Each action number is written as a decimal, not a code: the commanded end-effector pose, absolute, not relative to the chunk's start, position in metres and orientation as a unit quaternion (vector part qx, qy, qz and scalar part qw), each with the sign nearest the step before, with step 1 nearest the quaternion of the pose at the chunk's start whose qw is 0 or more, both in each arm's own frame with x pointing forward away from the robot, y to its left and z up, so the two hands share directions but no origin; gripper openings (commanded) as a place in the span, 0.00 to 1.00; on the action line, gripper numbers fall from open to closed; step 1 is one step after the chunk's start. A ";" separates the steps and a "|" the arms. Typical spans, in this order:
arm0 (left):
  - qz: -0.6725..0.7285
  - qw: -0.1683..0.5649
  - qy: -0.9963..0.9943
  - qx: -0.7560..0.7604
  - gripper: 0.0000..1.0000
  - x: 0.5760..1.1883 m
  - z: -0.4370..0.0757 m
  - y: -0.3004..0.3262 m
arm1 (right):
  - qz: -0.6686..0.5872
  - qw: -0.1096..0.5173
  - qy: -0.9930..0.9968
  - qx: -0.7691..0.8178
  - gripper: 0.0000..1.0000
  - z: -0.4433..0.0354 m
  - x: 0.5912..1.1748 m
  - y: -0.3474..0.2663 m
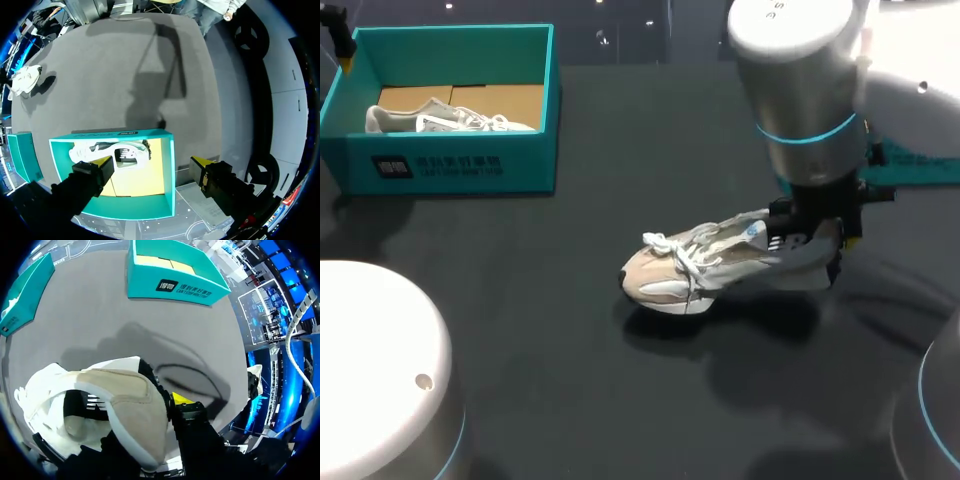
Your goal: Take the shoe out of the shoebox, open the shoe tongue, remove and reinsert the insole, then place the shoe into the shoebox
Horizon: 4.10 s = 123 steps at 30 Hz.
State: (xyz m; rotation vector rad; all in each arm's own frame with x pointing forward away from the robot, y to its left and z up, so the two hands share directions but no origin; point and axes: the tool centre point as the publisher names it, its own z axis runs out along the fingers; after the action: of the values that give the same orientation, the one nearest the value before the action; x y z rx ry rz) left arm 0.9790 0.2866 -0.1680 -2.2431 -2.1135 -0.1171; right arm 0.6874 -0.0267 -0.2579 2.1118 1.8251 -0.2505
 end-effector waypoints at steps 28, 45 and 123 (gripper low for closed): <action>-0.039 0.029 -0.685 -0.727 1.00 0.979 -0.167 0.287 | -0.068 0.110 0.664 0.737 0.00 -0.356 0.689 0.042; -0.039 0.029 -0.685 -0.727 1.00 0.979 -0.167 0.287 | -0.061 0.082 0.659 0.745 0.00 -0.382 0.687 0.053; -0.039 0.029 -0.685 -0.727 1.00 0.979 -0.167 0.287 | 0.486 -0.096 0.834 0.243 1.00 -0.300 0.685 -0.044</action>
State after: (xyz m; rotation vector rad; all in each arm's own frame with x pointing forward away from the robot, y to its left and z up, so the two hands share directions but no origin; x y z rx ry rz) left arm 0.9790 0.2864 -0.1680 -2.2434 -2.1131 -0.1170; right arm 0.6913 -0.0393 -0.2925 0.8272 3.0265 1.3454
